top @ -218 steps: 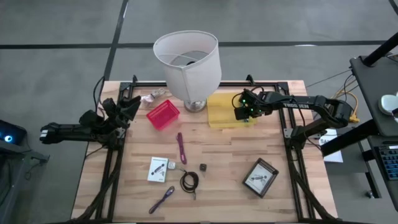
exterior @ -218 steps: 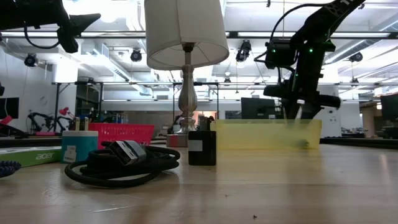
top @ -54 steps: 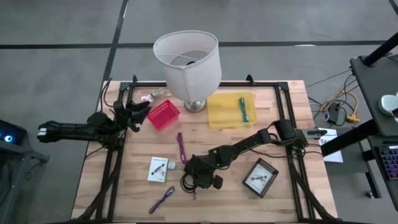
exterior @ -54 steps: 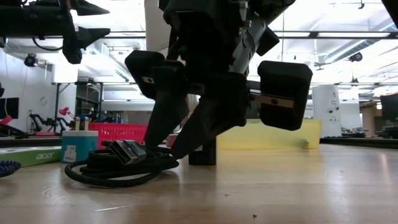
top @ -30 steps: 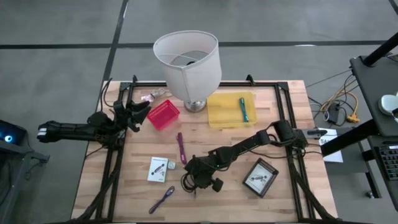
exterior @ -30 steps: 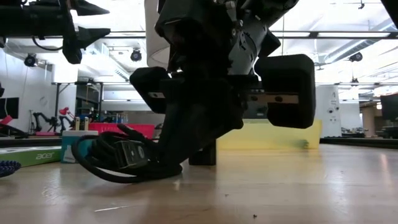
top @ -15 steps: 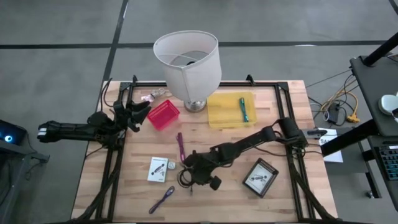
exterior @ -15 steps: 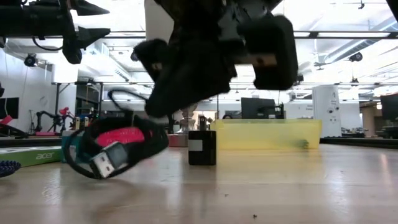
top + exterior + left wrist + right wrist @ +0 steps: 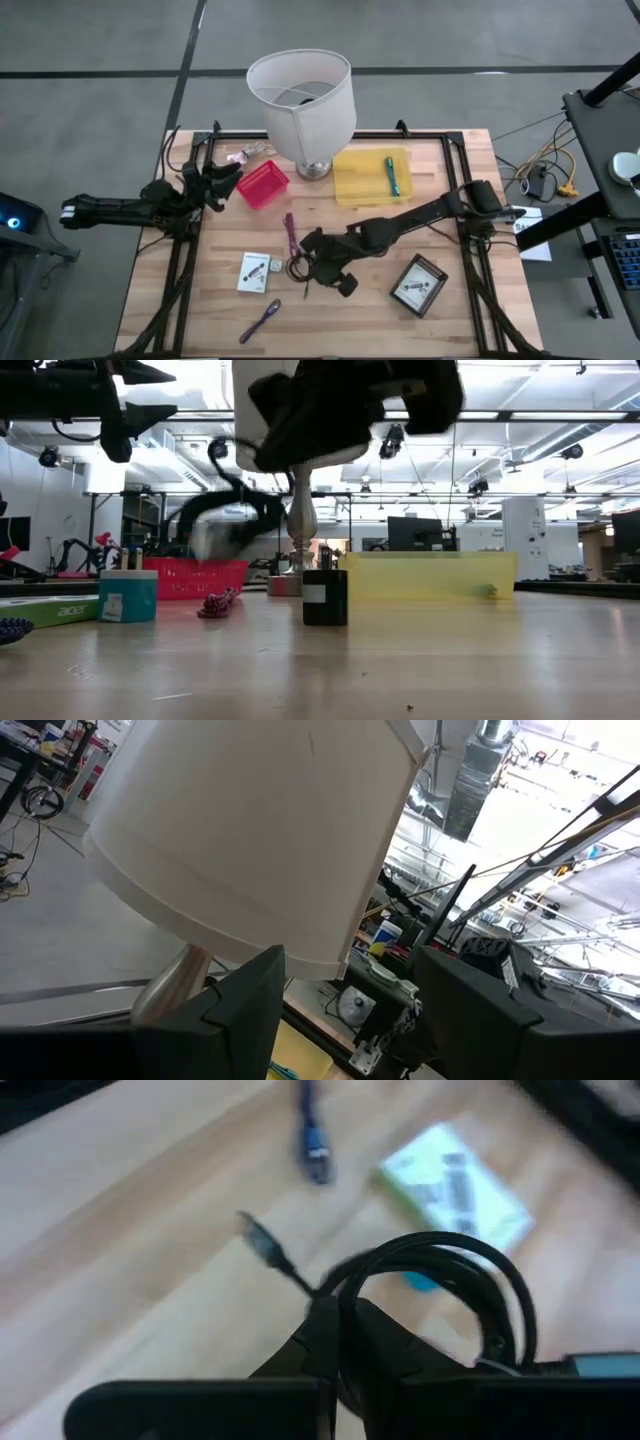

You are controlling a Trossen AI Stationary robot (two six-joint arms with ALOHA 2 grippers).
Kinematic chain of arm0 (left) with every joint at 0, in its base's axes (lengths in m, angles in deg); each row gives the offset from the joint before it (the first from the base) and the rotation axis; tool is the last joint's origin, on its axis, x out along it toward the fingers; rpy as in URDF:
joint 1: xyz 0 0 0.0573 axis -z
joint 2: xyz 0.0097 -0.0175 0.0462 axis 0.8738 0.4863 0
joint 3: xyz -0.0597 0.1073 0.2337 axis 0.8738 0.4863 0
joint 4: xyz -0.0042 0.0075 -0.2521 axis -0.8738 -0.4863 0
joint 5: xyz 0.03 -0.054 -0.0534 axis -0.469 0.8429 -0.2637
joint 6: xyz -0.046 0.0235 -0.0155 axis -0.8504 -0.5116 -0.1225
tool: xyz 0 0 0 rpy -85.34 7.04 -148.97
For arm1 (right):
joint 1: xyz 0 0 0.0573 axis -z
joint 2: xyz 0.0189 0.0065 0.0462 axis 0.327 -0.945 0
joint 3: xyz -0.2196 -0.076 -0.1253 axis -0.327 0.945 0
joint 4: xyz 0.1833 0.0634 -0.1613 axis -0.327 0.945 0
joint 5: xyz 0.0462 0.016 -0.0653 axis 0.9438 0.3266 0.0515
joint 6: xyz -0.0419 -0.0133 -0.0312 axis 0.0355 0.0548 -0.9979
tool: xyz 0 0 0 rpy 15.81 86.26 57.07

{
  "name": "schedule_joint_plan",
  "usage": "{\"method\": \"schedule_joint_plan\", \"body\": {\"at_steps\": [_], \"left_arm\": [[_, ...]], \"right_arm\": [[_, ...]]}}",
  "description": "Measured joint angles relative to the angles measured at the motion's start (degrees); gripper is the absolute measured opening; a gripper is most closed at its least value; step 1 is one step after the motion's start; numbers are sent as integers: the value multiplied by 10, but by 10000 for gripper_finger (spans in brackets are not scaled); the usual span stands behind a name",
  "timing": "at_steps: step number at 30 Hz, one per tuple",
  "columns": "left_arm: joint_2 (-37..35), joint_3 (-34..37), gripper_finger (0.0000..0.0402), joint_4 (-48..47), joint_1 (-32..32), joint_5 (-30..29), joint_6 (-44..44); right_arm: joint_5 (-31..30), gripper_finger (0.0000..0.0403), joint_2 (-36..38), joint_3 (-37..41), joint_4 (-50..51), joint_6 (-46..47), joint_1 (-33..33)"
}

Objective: Pick and place items into bin
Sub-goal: Put the black charger cable into the yellow bin

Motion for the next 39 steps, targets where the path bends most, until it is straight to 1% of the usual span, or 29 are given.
{"method": "schedule_joint_plan", "body": {"at_steps": [4, 8, 15, 20, 28, 34, 39], "left_arm": [[-3, 0, 210, 0, 0, 0, -1], [-5, 0, 210, 0, 0, 0, -1], [-7, 0, 210, 0, 0, 0, -1], [-6, 0, 210, 0, 0, 0, -1], [-6, 0, 210, 0, 0, 0, 1], [-7, 0, 210, -1, 0, 0, 1], [-8, 3, 210, -1, 0, 0, 1]], "right_arm": [[-66, 9, 26, 0, 12, 43, 14], [-71, 9, 44, 0, 30, 107, 42], [-72, 9, 55, 0, 100, 191, 77], [-113, 8, 62, 0, 137, 205, 89], [-120, 8, 85, 1, 180, 225, 108], [-114, 8, 136, 24, 182, 225, 113], [-112, 8, 201, 81, 155, 250, 115]]}}
